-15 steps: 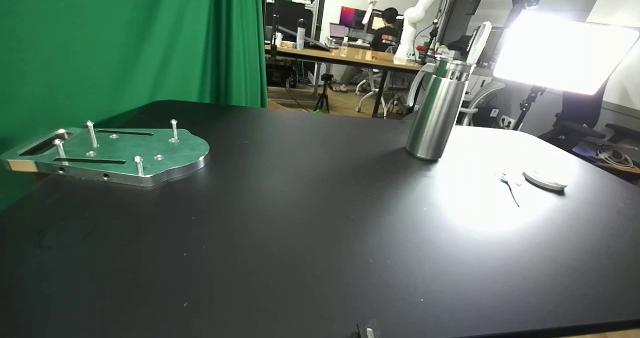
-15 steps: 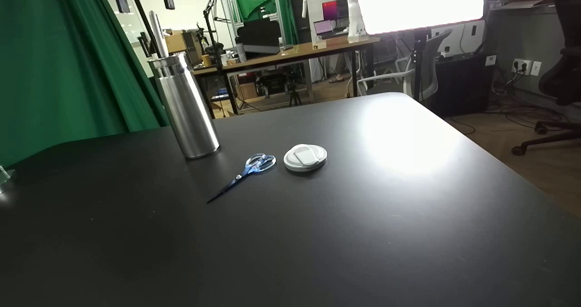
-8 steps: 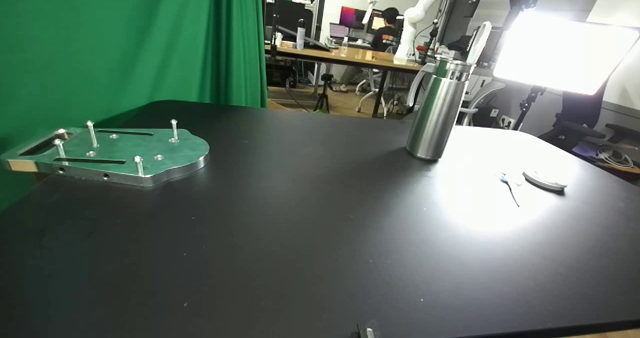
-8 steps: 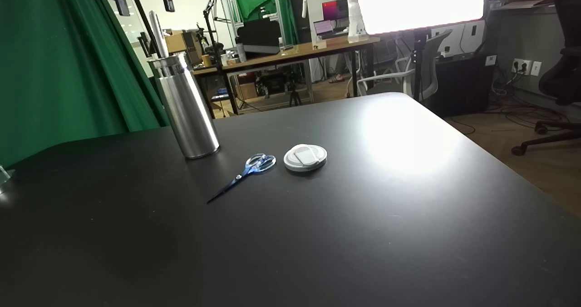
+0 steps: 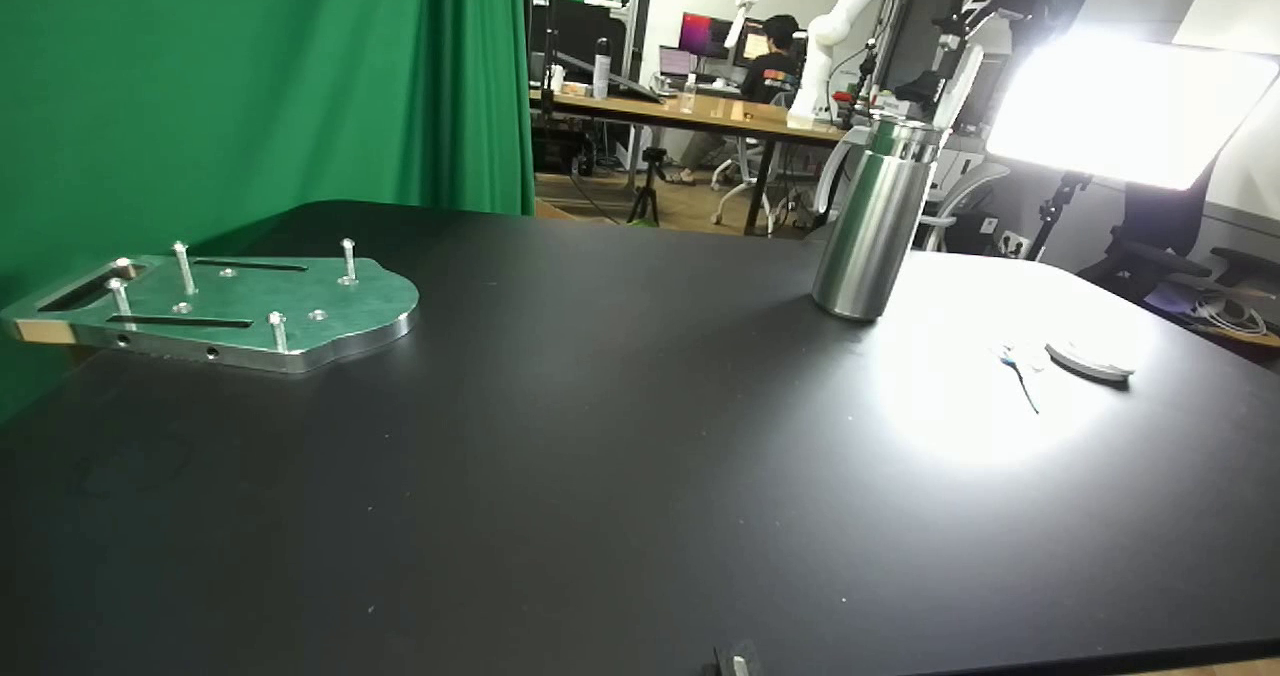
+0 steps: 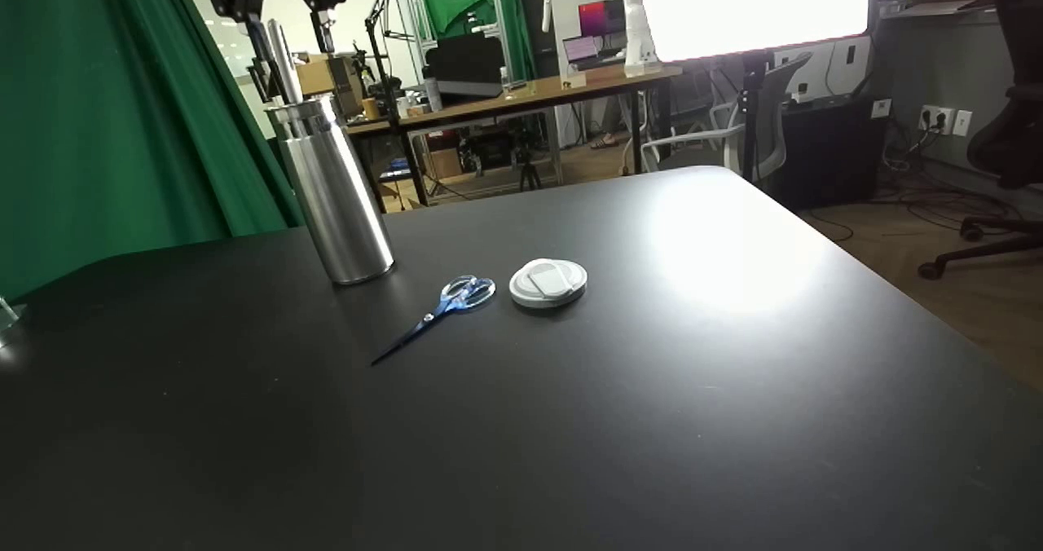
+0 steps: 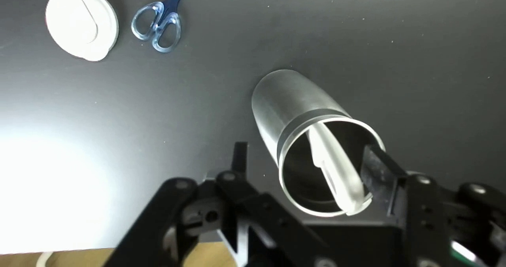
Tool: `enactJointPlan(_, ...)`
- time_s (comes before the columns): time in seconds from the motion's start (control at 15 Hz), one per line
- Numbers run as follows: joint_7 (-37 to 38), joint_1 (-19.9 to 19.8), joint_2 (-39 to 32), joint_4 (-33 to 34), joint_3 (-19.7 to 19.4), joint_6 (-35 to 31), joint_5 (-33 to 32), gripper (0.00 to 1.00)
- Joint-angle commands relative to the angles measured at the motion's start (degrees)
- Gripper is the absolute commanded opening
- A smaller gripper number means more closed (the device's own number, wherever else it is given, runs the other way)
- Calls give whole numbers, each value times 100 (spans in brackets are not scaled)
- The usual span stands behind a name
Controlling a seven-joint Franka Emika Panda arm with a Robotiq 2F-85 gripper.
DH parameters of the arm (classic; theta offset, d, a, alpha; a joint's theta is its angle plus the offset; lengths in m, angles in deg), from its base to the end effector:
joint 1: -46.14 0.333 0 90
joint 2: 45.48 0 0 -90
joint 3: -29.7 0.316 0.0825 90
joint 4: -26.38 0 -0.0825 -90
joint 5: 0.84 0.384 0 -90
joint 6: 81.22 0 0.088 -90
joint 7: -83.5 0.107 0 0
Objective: Use the brush to scrub inside the jar
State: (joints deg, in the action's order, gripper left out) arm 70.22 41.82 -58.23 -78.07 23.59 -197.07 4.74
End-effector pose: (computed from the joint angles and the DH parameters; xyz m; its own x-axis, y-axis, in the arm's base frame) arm 0.6064 -0.1024 0.4127 0.9999 0.0089 -0.0081 0.0084 -0.9977 -0.0668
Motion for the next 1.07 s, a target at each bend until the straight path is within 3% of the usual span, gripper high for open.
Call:
enactJointPlan(0.0, 55, -97, 11, -44, 98, -57, -15, 45)
enactJointPlan(0.47, 96, -89, -24, -80, 163, -49, 35, 1)
enactJointPlan(1.0, 43, -83, 248, 183, 229, 146, 171, 4)
